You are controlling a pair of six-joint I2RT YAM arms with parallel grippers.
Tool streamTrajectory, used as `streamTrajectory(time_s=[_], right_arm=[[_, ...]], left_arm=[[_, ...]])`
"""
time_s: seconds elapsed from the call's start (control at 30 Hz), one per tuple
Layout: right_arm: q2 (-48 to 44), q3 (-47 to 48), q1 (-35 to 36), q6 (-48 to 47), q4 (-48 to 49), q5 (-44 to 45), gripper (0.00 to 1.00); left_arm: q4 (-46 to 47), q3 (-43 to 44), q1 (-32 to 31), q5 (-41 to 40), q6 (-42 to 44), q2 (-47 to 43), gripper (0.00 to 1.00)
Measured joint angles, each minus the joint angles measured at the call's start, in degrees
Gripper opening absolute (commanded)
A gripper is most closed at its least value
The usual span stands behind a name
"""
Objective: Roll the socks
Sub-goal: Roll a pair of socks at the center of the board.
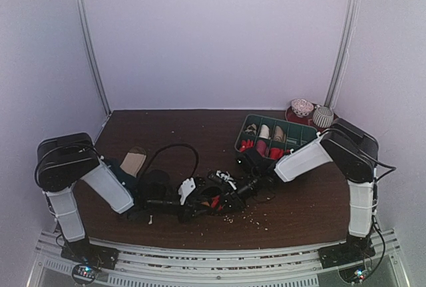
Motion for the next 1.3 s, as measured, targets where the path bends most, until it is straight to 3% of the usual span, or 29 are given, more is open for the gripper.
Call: streamTrajectory(time_s=[0.03,0.07,0.37,0.57,0.73,0.93,1.3], right_arm=[[0.0,0.1,-0.1,-0.1,-0.2,-0.1,0.26],[0.0,0.2,-0.2,-0.2,-0.6,-0.2,0.26],[-1.1,0.6,-0.6,-0.8,-3.3,0.3,0.35],[-9.9,-5.3,-0.2,-1.9,-4.6,12.8,0.41],[-20.2,-12.9,0.5,-7.0,-3.7,23.5,0.53],[-31.2,-19.0,5.1,-13.5,3.1,30.0,0.55],[-25.5,-19.2,7.9,-18.2,5.9,36.8,0.54]], left_arm=[[0.0,0.0,0.0,0.2,0.1,0.1,0.02],[0.1,0.1,0.0,0.3,0.0,0.1,0.00],[-3.7,2.3,0.0,1.4,-1.4,0.7,0.00],[-12.0,10.6,-0.2,2.6,-4.8,3.4,0.00],[-17.4,14.6,0.7,5.8,-7.4,5.0,0.00],[-20.8,16.4,3.2,11.9,-10.2,5.7,0.00],[-26.3,18.3,5.3,18.0,-11.5,5.9,0.00]])
